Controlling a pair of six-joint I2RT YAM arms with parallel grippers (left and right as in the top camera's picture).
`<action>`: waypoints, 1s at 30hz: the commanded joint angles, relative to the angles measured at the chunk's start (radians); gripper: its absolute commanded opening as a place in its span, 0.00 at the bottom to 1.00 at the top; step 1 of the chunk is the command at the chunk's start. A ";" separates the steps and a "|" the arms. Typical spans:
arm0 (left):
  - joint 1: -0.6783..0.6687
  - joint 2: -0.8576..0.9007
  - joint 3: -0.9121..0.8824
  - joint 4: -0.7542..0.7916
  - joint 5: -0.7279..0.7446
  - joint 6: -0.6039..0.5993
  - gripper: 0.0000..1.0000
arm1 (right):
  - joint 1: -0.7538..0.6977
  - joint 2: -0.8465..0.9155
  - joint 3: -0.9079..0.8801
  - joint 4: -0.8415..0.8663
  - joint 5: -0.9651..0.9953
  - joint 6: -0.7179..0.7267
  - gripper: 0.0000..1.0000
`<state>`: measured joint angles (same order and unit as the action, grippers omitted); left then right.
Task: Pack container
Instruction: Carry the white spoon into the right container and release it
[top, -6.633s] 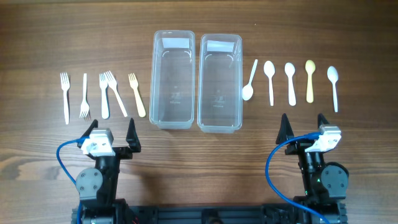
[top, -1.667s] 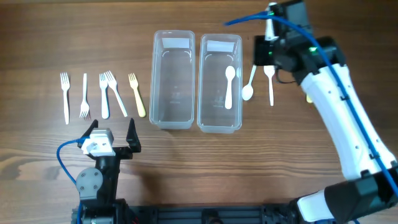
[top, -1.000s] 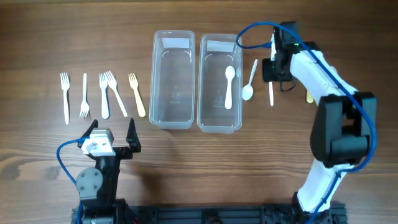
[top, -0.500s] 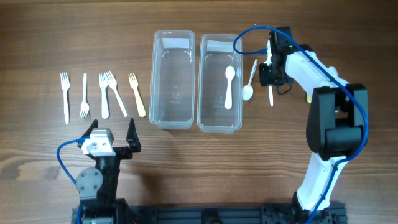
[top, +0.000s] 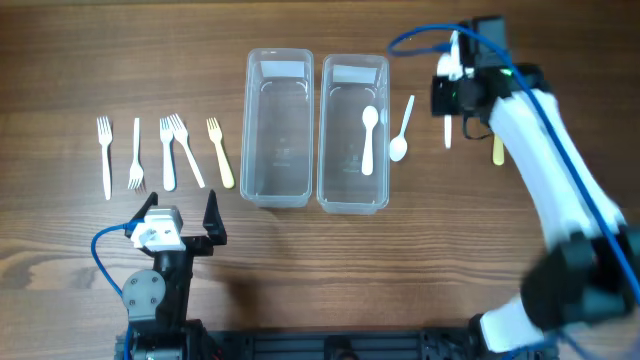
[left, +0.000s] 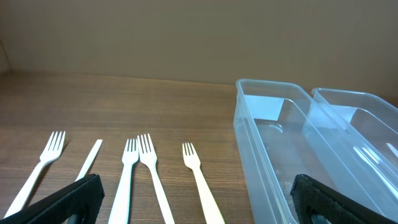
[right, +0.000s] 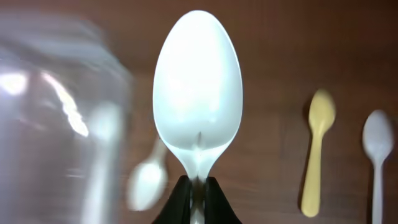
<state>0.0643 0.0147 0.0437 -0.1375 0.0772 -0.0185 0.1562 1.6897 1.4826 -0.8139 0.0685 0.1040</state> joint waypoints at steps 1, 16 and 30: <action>-0.007 -0.006 -0.006 0.002 0.016 0.019 1.00 | 0.106 -0.108 0.023 0.008 -0.051 0.087 0.04; -0.007 -0.006 -0.006 0.002 0.016 0.019 1.00 | 0.321 0.183 -0.019 0.127 -0.071 0.214 0.08; -0.007 -0.006 -0.006 0.002 0.016 0.019 1.00 | 0.293 -0.011 0.087 0.002 0.081 0.263 0.39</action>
<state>0.0643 0.0147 0.0437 -0.1371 0.0772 -0.0185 0.4744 1.8271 1.5177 -0.7895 0.0029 0.2993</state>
